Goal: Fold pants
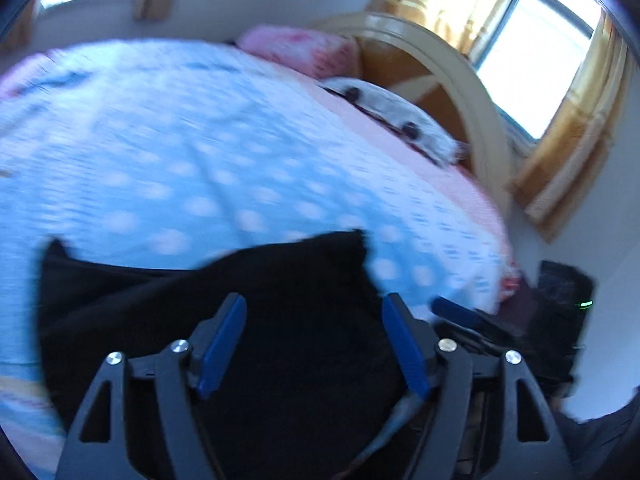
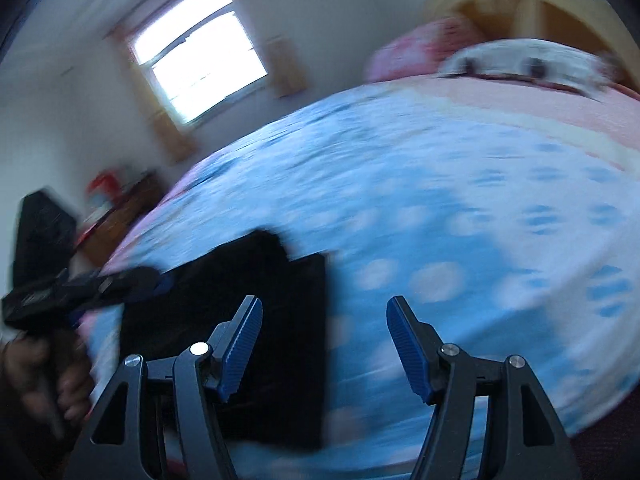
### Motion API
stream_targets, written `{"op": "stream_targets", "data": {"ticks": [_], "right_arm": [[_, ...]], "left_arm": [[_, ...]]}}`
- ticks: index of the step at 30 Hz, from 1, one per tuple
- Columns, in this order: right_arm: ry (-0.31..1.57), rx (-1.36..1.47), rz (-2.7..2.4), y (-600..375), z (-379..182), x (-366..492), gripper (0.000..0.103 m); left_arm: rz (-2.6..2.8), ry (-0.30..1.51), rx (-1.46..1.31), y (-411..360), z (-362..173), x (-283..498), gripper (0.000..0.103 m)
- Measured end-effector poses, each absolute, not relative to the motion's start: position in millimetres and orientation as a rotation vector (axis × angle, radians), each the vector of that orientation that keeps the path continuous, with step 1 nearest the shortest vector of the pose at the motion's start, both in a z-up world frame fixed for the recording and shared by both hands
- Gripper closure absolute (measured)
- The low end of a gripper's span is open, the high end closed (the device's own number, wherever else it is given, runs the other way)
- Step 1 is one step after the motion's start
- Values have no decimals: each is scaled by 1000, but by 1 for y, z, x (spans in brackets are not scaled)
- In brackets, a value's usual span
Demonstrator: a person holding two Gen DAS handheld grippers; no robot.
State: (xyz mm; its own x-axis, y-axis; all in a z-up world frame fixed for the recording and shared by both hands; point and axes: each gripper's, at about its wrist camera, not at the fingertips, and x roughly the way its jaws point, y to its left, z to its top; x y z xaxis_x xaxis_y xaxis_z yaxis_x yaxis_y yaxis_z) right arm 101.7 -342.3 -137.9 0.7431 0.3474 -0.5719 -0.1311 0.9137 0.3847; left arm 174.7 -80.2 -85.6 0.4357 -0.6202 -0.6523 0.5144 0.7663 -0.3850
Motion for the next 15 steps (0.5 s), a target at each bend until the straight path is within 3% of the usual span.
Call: {"op": "stream_targets", "data": {"ticks": [7, 9, 10, 12, 15], "right_arm": [[851, 349, 386, -311, -153, 123, 37], [885, 380, 393, -312, -158, 127, 66], [881, 382, 394, -313, -157, 126, 68], [843, 349, 407, -313, -147, 117, 85], [825, 291, 375, -318, -136, 100, 86]], "left_arm": [[-555, 847, -129, -30, -108, 163, 30], [-542, 852, -142, -21, -115, 160, 30], [-536, 850, -145, -19, -117, 160, 30], [-522, 841, -148, -13, -119, 156, 27], [-505, 832, -153, -7, -126, 154, 17]]}}
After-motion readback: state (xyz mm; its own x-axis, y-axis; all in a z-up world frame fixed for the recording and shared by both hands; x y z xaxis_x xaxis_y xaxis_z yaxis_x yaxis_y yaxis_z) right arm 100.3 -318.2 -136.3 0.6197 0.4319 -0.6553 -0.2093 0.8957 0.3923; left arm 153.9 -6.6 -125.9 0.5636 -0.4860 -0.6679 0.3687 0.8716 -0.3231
